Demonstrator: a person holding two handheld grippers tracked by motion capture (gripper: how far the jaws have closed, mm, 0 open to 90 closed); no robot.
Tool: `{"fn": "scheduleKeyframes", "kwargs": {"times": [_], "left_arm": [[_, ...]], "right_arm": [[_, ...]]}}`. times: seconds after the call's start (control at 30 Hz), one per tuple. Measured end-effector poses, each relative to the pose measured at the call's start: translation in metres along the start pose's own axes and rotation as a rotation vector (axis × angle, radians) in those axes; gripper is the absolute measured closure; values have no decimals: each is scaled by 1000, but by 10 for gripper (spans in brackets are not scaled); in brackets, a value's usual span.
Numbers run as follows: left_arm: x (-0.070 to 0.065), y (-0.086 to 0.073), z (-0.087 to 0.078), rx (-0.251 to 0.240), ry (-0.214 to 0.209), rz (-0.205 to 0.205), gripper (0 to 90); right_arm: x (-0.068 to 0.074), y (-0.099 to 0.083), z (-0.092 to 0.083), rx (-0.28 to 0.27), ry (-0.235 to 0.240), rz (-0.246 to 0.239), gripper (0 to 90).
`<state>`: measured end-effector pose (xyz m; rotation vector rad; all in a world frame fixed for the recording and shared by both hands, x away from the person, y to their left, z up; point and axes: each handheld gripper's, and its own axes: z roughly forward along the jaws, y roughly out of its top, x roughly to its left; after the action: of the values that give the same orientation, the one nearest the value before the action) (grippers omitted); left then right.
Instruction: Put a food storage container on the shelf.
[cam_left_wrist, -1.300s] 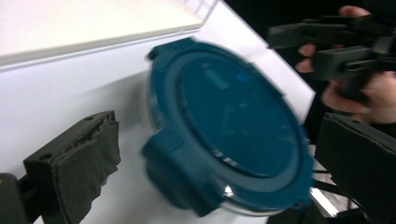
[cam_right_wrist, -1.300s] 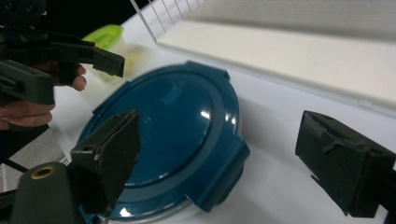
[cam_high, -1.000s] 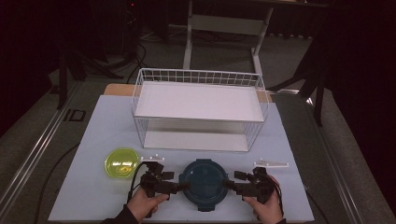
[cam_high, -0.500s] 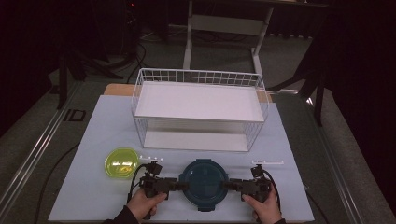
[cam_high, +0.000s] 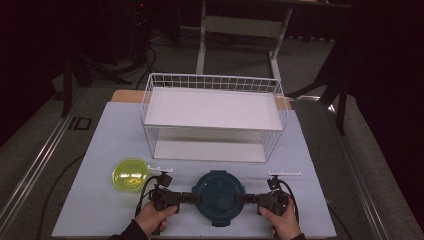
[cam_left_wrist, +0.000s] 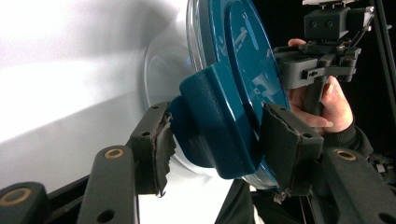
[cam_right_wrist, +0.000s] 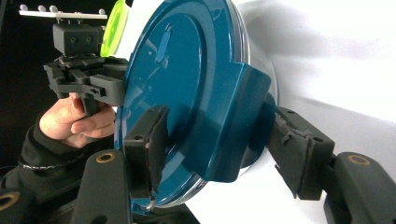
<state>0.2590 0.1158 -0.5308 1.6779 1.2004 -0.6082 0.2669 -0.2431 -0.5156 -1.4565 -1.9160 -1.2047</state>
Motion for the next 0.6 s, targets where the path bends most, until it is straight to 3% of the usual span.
{"fn": "scheduleKeyframes", "kwargs": {"times": [0.1,0.3,0.6], "left_arm": [[-2,0,-2,2,0,-5,485],[-18,-3,-3,10,37,52,502],[-33,-9,-2,-9,65,50,516]], "right_arm": [[2,-1,-1,2,-7,-10,392],[6,-3,-2,-12,-19,-26,401],[17,-4,-7,-25,-66,-55,398]]}}
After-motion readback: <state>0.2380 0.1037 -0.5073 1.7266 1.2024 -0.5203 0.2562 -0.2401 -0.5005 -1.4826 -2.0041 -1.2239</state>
